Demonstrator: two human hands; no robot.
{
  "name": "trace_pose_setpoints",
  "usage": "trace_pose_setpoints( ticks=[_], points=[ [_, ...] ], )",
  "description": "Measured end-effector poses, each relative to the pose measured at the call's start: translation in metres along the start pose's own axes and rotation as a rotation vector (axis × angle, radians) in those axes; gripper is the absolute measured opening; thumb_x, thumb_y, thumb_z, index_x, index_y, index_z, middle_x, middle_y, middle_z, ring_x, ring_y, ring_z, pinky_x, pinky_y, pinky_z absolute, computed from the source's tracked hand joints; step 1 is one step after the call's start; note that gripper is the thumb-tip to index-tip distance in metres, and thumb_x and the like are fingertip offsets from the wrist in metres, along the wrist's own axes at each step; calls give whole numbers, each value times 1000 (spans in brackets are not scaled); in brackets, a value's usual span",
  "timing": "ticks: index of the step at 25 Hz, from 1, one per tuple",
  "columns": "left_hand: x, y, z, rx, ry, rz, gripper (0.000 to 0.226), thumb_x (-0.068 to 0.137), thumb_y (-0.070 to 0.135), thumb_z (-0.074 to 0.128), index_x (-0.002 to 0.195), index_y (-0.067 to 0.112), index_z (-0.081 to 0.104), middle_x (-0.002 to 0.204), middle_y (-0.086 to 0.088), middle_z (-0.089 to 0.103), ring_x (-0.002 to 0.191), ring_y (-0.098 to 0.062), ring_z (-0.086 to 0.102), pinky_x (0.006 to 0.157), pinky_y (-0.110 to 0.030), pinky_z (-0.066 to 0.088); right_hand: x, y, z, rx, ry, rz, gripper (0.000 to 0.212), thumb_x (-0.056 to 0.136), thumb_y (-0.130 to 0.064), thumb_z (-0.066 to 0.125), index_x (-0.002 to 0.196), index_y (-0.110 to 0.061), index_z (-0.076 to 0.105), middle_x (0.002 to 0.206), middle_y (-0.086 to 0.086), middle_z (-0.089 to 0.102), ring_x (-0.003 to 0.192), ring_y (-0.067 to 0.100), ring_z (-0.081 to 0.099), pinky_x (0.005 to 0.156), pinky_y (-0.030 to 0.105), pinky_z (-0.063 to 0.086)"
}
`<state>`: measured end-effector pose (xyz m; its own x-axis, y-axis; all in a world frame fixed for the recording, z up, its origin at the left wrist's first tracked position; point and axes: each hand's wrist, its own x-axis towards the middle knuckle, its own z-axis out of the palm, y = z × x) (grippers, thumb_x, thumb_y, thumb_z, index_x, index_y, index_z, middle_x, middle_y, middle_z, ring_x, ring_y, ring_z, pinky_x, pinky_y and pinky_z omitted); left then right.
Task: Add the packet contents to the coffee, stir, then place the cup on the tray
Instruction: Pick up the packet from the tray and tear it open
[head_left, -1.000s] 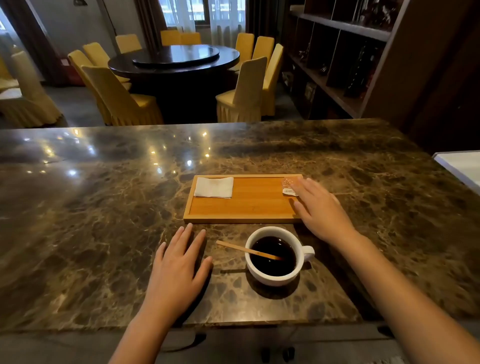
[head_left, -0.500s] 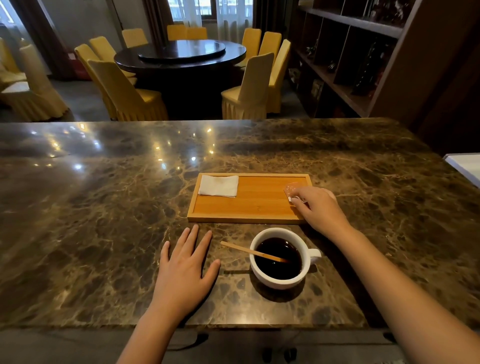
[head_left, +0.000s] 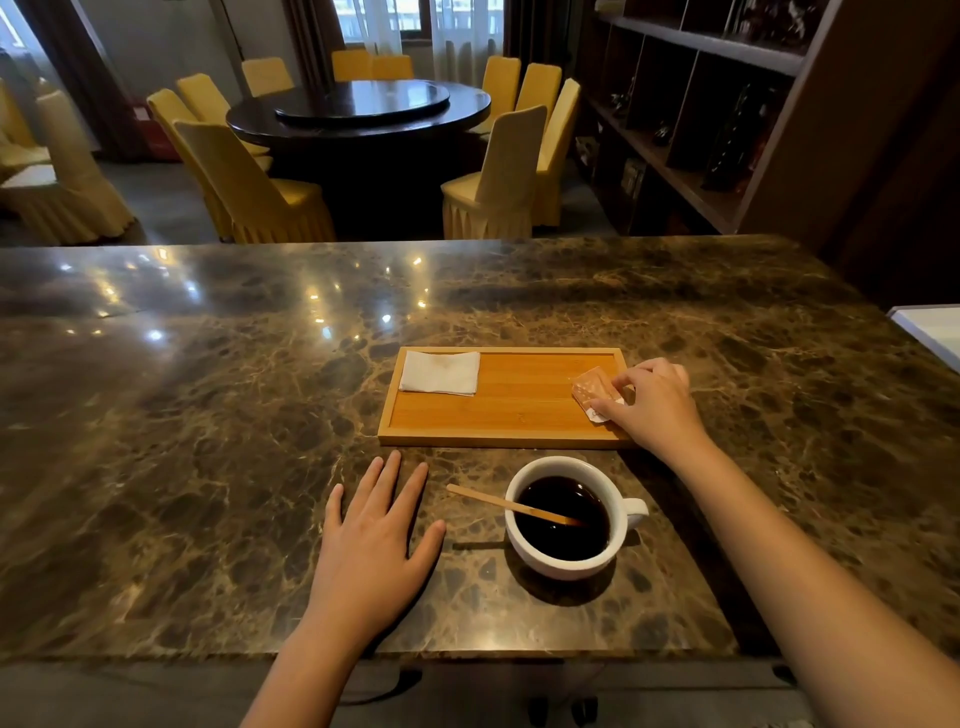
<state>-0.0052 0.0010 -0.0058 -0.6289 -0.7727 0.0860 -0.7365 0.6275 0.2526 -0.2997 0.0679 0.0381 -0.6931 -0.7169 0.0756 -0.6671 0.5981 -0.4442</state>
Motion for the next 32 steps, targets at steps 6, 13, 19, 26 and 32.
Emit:
trace_pose_setpoints(
  ticks=[6, 13, 19, 26, 32],
  points=[
    [0, 0, 1, -10, 4, 5, 70, 77, 65, 7, 141, 36, 6, 148, 7, -5, 135, -8, -11, 112, -46, -5, -8, 1, -3, 152, 17, -5, 25, 80, -25, 69, 100, -12, 60, 105, 10, 64, 94, 22, 53, 73, 33, 43],
    [0, 0, 0, -28, 7, 10, 71, 76, 65, 8, 141, 35, 8, 147, 7, -4, 135, -8, -10, 112, -47, -5, -21, 14, -12, 588, 20, 113, 9, 84, -12, 63, 93, -15, 65, 96, 9, 67, 83, 22, 62, 63, 30, 50],
    [0, 0, 0, -11, 3, 4, 71, 76, 66, 5, 140, 37, 6, 146, 9, -7, 135, -8, -11, 111, -46, -5, -44, 8, -34, 1011, 32, 189, 12, 95, -13, 45, 92, -19, 55, 89, 8, 70, 63, 16, 70, 40, 17, 49],
    [1, 0, 0, 4, -6, 3, 72, 75, 67, 3, 140, 37, 5, 146, 8, -7, 134, -8, -12, 112, -46, -5, -66, 7, -43, 1188, -75, 140, 21, 83, -3, 61, 93, -22, 60, 88, 6, 70, 64, 11, 67, 52, 17, 53],
    [1, -2, 2, 4, 2, 11, 70, 77, 66, 6, 140, 37, 6, 147, 7, -5, 134, -7, -12, 110, -46, -6, -81, 7, -42, 1029, -78, 19, 16, 86, -7, 58, 87, -22, 63, 84, 4, 67, 70, 13, 60, 60, 24, 48]
  ],
)
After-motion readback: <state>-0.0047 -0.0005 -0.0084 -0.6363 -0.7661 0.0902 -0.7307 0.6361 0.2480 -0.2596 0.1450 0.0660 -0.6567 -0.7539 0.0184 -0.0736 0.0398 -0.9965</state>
